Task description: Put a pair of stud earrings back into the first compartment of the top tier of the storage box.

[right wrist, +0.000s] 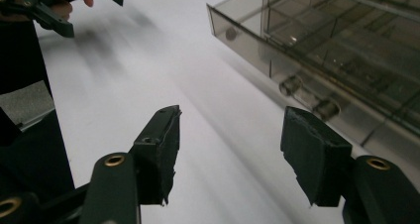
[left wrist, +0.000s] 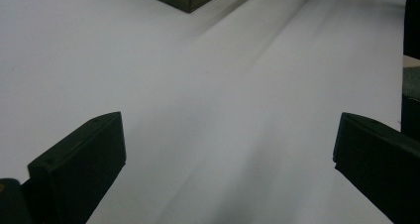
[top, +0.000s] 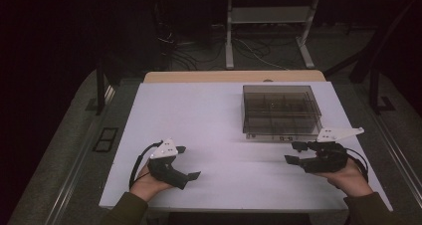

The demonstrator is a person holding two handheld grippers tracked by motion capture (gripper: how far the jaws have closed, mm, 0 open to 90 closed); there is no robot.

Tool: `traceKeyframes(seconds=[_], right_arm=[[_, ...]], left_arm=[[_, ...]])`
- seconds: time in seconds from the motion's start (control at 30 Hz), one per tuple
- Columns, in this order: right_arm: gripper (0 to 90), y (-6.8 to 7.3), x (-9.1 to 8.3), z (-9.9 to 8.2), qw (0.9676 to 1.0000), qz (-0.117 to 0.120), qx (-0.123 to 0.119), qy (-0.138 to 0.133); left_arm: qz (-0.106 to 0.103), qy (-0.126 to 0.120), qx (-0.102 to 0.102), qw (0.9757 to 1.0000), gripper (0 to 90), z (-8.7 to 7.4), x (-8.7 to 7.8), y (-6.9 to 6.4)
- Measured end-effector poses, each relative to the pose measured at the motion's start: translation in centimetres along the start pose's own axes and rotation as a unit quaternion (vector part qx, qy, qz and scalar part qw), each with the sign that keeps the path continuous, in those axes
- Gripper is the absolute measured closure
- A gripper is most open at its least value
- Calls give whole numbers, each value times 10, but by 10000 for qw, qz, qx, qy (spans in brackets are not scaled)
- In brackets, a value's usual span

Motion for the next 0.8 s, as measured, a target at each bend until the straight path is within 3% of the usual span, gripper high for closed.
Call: traceKeyframes(seconds=[0.2, 0.43, 0.8], right_arm=[[393, -4, 2, -16, 9998, -143, -17, 118], [404, -19, 8, -32, 9987, -400, 95, 288], [502, -42, 10, -45, 9947, -852, 438, 385]], left_arm=[[6, -7, -10, 10000, 0, 0, 0, 0], [12, 4, 12, 10000, 0, 0, -1, 0], [14, 4, 22, 10000, 0, 0, 0, -1]])
Point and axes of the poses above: each handheld gripper's, and its own axes: x roughly forward along the jaws, z roughly out of its top, y roughly to its left, the point moved 4 cm from there along x, roughly forward along the jaws, and after that the axes turned 2 degrees about x, right-handed, at the moved point
